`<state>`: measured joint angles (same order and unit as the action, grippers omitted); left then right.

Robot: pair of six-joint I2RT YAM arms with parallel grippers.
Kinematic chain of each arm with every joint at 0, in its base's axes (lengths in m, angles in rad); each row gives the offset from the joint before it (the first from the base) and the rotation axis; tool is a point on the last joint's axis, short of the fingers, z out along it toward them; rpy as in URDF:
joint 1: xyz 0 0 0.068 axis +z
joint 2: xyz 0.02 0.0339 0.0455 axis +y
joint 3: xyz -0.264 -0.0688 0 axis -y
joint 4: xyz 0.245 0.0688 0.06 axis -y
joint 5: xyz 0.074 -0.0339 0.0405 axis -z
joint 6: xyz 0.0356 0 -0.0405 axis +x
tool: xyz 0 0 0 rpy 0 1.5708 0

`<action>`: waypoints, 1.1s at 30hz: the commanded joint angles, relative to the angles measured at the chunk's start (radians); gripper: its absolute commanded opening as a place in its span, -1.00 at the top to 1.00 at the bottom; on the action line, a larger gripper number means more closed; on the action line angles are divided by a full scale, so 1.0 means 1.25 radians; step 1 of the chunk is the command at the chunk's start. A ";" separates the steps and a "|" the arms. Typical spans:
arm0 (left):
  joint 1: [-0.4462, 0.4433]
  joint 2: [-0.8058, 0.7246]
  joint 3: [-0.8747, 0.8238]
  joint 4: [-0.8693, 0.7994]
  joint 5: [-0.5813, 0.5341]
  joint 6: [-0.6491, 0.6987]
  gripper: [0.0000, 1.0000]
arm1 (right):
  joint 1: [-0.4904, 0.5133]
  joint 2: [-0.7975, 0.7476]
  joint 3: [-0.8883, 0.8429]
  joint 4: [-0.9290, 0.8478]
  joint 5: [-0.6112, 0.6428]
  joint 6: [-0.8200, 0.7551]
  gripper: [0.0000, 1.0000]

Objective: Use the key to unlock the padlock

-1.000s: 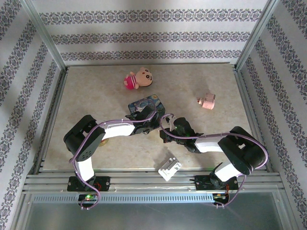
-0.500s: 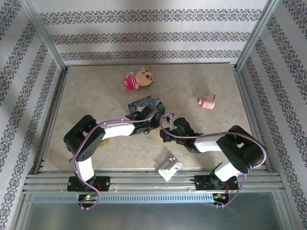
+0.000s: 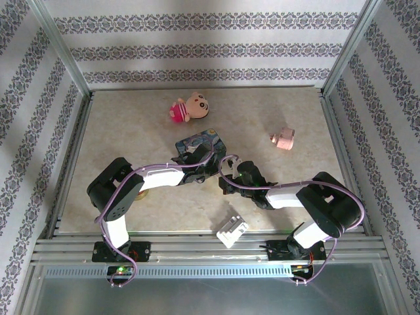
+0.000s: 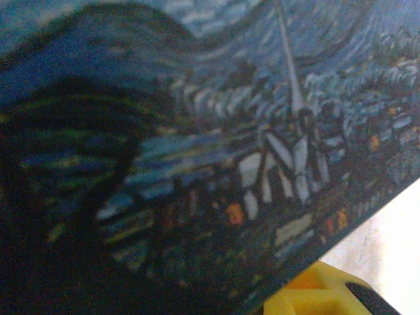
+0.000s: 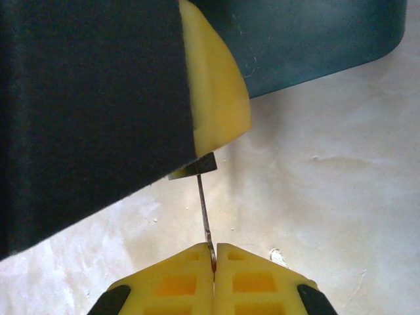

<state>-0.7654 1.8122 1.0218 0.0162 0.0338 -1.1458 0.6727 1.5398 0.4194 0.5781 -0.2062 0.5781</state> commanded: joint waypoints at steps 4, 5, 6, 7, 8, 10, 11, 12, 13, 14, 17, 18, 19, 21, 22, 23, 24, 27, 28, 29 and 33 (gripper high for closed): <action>-0.006 0.002 0.014 0.038 0.031 -0.014 1.00 | 0.005 -0.026 0.001 0.068 0.037 0.023 1.00; -0.006 0.003 0.013 0.037 0.031 -0.015 1.00 | 0.004 -0.026 0.000 0.069 0.038 0.026 1.00; -0.006 0.002 0.011 0.038 0.031 -0.014 1.00 | 0.004 -0.027 0.000 0.070 0.039 0.027 1.00; -0.006 0.002 0.010 0.039 0.031 -0.016 1.00 | 0.004 -0.028 0.000 0.070 0.037 0.029 1.00; -0.006 0.002 0.009 0.039 0.030 -0.016 1.00 | 0.002 -0.029 0.000 0.071 0.036 0.031 1.00; -0.006 0.003 0.009 0.041 0.031 -0.016 1.00 | 0.002 -0.032 0.000 0.072 0.032 0.033 1.00; -0.006 0.004 0.010 0.041 0.031 -0.017 1.00 | 0.002 -0.033 -0.001 0.076 0.029 0.034 1.00; -0.006 0.004 0.009 0.042 0.033 -0.017 1.00 | 0.003 -0.035 -0.003 0.078 0.028 0.037 1.00; -0.006 0.005 0.008 0.043 0.034 -0.017 1.00 | 0.002 -0.036 -0.005 0.082 0.026 0.038 1.00; -0.006 0.006 0.007 0.045 0.036 -0.018 1.00 | 0.003 -0.040 -0.005 0.085 0.025 0.039 1.00; -0.006 0.007 0.007 0.044 0.037 -0.023 1.00 | 0.004 -0.046 -0.010 0.091 0.025 0.043 1.00; -0.006 0.009 0.007 0.044 0.037 -0.024 1.00 | 0.004 -0.047 -0.009 0.094 0.025 0.044 1.00; -0.006 0.008 0.006 0.045 0.038 -0.025 1.00 | 0.003 -0.047 -0.011 0.096 0.026 0.045 1.00; -0.006 0.009 0.006 0.045 0.041 -0.027 1.00 | 0.004 -0.047 -0.013 0.100 0.028 0.047 1.00; -0.007 0.010 0.006 0.046 0.044 -0.029 1.00 | 0.004 -0.046 -0.015 0.103 0.028 0.047 1.00; -0.007 0.010 0.005 0.048 0.045 -0.031 1.00 | 0.004 -0.045 -0.018 0.107 0.026 0.049 1.00; -0.007 0.011 0.005 0.050 0.047 -0.033 1.00 | 0.004 -0.043 -0.019 0.110 0.024 0.050 1.00; -0.007 0.012 0.002 0.051 0.047 -0.040 1.00 | 0.003 -0.035 -0.025 0.123 0.022 0.053 1.00; -0.007 0.011 0.002 0.052 0.045 -0.042 1.00 | 0.004 -0.032 -0.026 0.126 0.021 0.053 1.00; -0.007 0.008 0.001 0.052 0.045 -0.043 1.00 | 0.004 -0.028 -0.026 0.130 0.022 0.055 1.00; -0.007 0.007 0.002 0.052 0.044 -0.047 1.00 | 0.003 -0.012 -0.025 0.156 0.016 0.060 1.00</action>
<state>-0.7639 1.8191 1.0218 0.0395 0.0486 -1.1824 0.6724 1.5150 0.3832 0.6415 -0.1913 0.6384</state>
